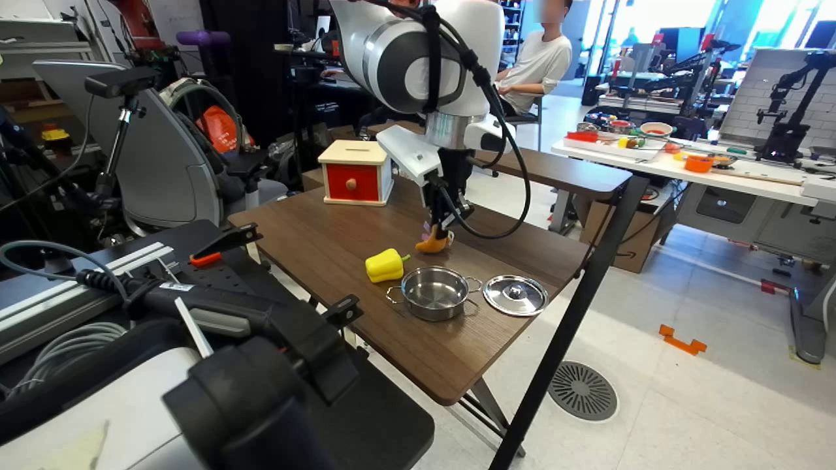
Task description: Remove the plush toy from the silver pot and put it on the table
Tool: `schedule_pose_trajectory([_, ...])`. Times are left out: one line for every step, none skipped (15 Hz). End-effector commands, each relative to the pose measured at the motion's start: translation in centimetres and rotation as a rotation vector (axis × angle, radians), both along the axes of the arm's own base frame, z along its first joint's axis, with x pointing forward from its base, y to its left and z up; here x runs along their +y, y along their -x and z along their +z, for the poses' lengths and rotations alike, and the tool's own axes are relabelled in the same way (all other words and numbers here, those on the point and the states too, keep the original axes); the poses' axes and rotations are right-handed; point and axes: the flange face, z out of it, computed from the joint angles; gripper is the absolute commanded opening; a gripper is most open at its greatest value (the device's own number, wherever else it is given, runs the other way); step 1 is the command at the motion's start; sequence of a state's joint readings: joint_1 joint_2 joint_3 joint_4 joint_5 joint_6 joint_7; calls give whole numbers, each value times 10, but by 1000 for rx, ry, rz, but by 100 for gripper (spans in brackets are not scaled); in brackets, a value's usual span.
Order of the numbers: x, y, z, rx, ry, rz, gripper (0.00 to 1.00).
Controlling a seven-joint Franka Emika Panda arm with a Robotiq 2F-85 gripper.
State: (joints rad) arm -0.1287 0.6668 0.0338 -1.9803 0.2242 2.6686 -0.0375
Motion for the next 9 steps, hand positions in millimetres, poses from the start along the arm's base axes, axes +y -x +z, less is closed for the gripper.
schedule_pose_trajectory([9, -14, -7, 0, 12, -4, 50])
schedule_pose_trajectory([11, -15, -3, -6, -2, -6, 57])
schedule_pose_trajectory([12, -15, 2, -12, -1, -7, 65])
schedule_pose_trajectory([12, -15, 10, -24, -1, -7, 71])
schedule_pose_trajectory([13, -15, 17, -37, -5, -6, 80])
schedule_pose_trajectory([14, -13, 28, -59, -8, -8, 86])
schedule_pose_trajectory([17, -12, 38, -77, -10, -9, 95])
schedule_pose_trajectory([21, -9, 50, -98, -16, 2, 99])
schedule_pose_trajectory([27, -3, 56, -67, -25, 37, 100])
